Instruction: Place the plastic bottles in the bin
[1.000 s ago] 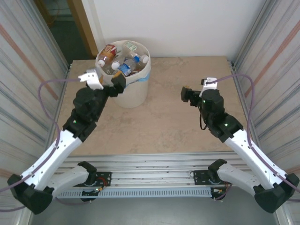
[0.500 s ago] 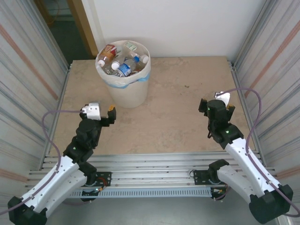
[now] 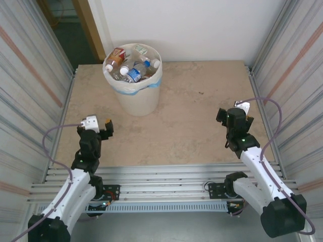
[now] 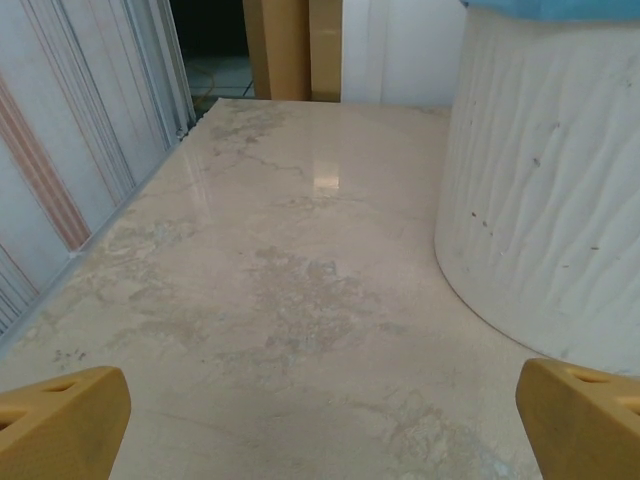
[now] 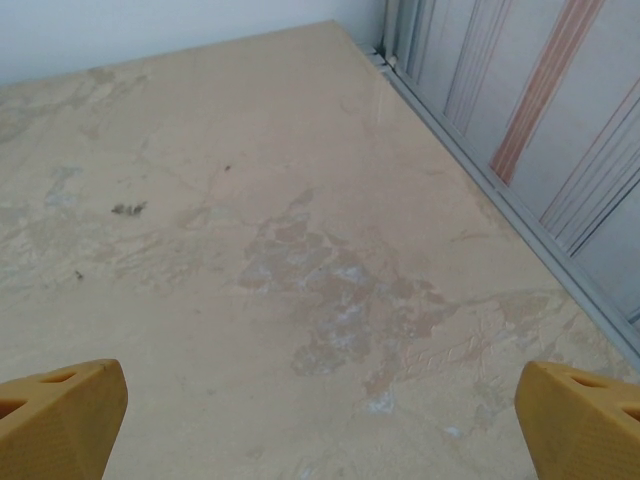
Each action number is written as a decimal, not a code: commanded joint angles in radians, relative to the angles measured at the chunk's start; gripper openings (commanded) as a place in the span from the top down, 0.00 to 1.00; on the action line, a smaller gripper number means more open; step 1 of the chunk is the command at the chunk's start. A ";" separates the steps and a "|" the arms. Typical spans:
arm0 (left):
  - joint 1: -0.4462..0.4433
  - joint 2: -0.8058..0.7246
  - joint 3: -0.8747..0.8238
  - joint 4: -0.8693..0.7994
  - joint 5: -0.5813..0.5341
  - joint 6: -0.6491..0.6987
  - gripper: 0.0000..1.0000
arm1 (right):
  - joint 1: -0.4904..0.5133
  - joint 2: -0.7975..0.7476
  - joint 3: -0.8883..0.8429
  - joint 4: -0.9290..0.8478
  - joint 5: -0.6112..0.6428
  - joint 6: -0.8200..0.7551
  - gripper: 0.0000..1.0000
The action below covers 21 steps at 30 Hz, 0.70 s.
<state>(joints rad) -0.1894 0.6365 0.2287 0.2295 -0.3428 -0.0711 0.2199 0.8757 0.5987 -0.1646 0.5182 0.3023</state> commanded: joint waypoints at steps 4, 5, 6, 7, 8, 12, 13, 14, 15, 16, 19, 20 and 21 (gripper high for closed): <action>0.013 0.132 0.002 0.162 0.064 0.046 0.01 | -0.014 0.041 -0.003 0.057 -0.017 -0.003 0.02; 0.014 0.162 0.008 0.187 0.074 0.053 0.01 | -0.016 0.046 -0.003 0.064 -0.019 -0.001 0.02; 0.017 0.193 0.012 0.210 0.085 0.061 0.01 | -0.015 0.050 -0.001 0.067 -0.019 0.000 0.02; 0.021 0.227 0.017 0.238 0.098 0.070 0.01 | -0.016 0.054 0.001 0.071 -0.020 0.001 0.02; 0.022 0.261 0.023 0.261 0.106 0.079 0.01 | -0.017 0.057 0.003 0.074 -0.021 0.001 0.02; 0.024 0.373 0.039 0.348 0.138 0.107 0.01 | -0.019 0.058 0.008 0.078 -0.023 0.001 0.02; 0.025 0.400 0.038 0.371 0.144 0.112 0.01 | -0.019 0.054 0.007 0.080 -0.026 0.001 0.02; 0.025 0.423 0.038 0.394 0.148 0.116 0.01 | -0.019 0.052 0.006 0.081 -0.026 0.001 0.02; 0.027 0.442 0.038 0.410 0.151 0.117 0.01 | -0.019 0.049 0.006 0.082 -0.030 0.000 0.02; 0.028 0.462 0.039 0.428 0.156 0.120 0.01 | -0.020 0.045 0.005 0.083 -0.032 -0.002 0.02; 0.033 0.517 0.040 0.477 0.181 0.129 0.01 | -0.022 0.037 -0.001 0.091 -0.031 -0.011 0.02; 0.033 0.533 0.041 0.491 0.188 0.135 0.01 | -0.022 0.036 -0.004 0.094 -0.031 -0.011 0.02; 0.036 0.551 0.043 0.501 0.194 0.146 0.01 | -0.024 0.034 -0.006 0.097 -0.030 -0.011 0.02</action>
<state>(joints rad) -0.1638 1.1584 0.2447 0.6350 -0.1829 0.0334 0.2070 0.9295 0.5980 -0.0952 0.4923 0.3027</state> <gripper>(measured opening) 0.989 0.978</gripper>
